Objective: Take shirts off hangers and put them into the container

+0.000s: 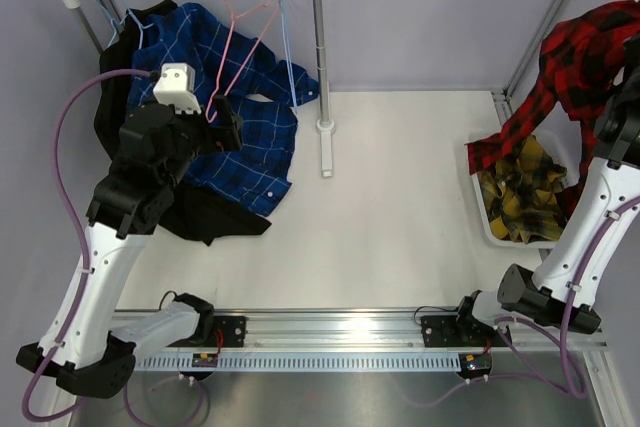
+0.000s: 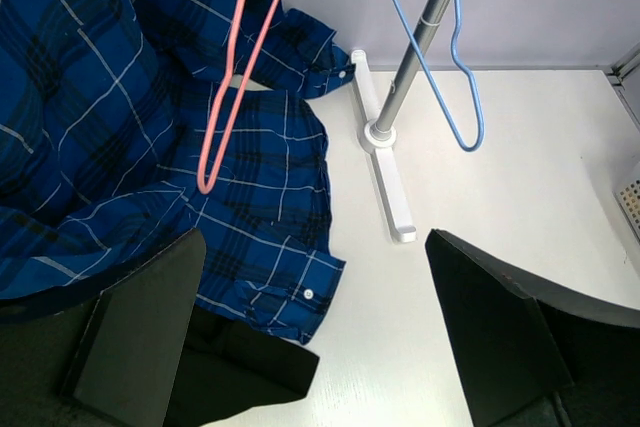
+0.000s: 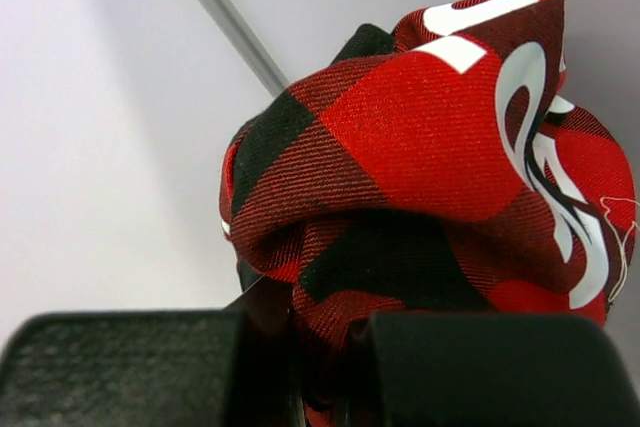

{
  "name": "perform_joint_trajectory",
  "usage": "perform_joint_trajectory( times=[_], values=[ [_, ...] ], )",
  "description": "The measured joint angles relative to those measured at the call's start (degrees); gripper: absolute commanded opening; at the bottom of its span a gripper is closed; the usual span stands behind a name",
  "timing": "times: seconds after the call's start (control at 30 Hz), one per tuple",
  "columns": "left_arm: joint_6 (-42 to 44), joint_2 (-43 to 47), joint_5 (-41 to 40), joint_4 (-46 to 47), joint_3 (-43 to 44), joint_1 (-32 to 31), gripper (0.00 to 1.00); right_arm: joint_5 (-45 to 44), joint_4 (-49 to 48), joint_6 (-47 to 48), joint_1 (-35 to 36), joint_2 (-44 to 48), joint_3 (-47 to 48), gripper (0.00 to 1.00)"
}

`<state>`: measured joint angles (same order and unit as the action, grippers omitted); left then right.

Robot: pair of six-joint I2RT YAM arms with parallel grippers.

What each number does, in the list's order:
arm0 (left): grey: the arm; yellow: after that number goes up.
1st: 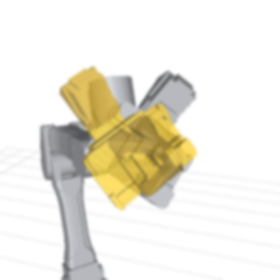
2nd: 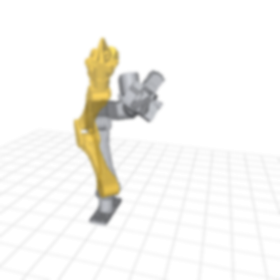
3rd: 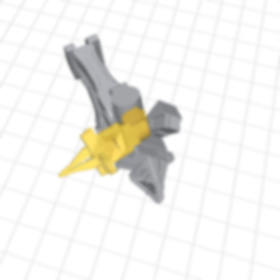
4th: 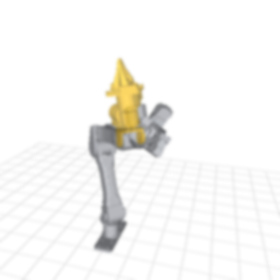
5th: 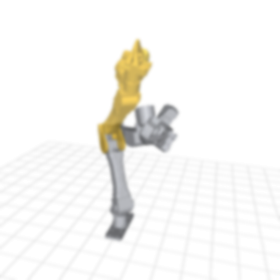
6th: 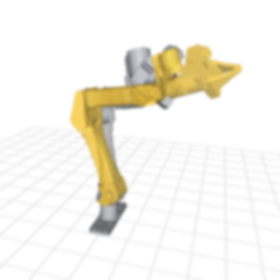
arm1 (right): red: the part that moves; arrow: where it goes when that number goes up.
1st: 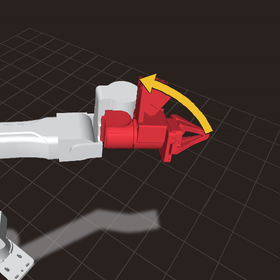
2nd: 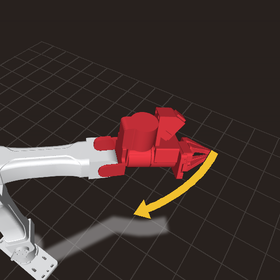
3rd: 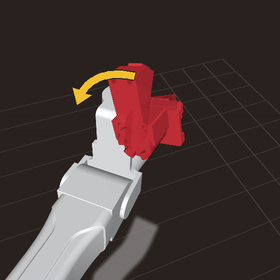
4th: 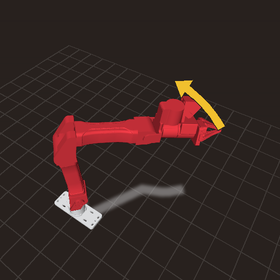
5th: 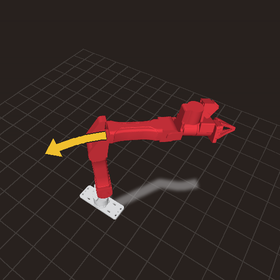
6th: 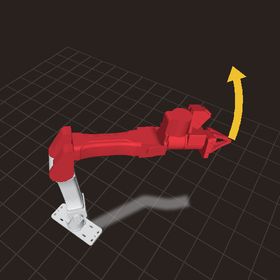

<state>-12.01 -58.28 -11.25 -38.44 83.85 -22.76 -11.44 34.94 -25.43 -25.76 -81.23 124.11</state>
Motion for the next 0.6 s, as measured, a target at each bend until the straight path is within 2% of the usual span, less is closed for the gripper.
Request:
perform_joint_trajectory(
  times=[0.2,0.4,0.5,0.6],
  values=[
    [-0.11,-1.90,0.87,0.02,0.00,0.00,0.99,0.74,-0.37,-3.23,-5.22,1.68,-3.17,0.00],
    [-0.11,-2.97,1.68,0.02,0.00,0.00,0.99,4.04,-2.27,-4.22,-6.56,1.88,-4.04,0.00],
    [-0.11,-3.02,1.88,0.00,0.00,0.00,0.99,7.85,-6.29,-4.22,-6.56,3.43,-8.94,0.00],
    [-0.11,-3.06,2.05,0.02,0.00,0.00,0.99,12.74,-11.37,-4.57,-6.56,6.14,-18.60,0.00]
  ],
)
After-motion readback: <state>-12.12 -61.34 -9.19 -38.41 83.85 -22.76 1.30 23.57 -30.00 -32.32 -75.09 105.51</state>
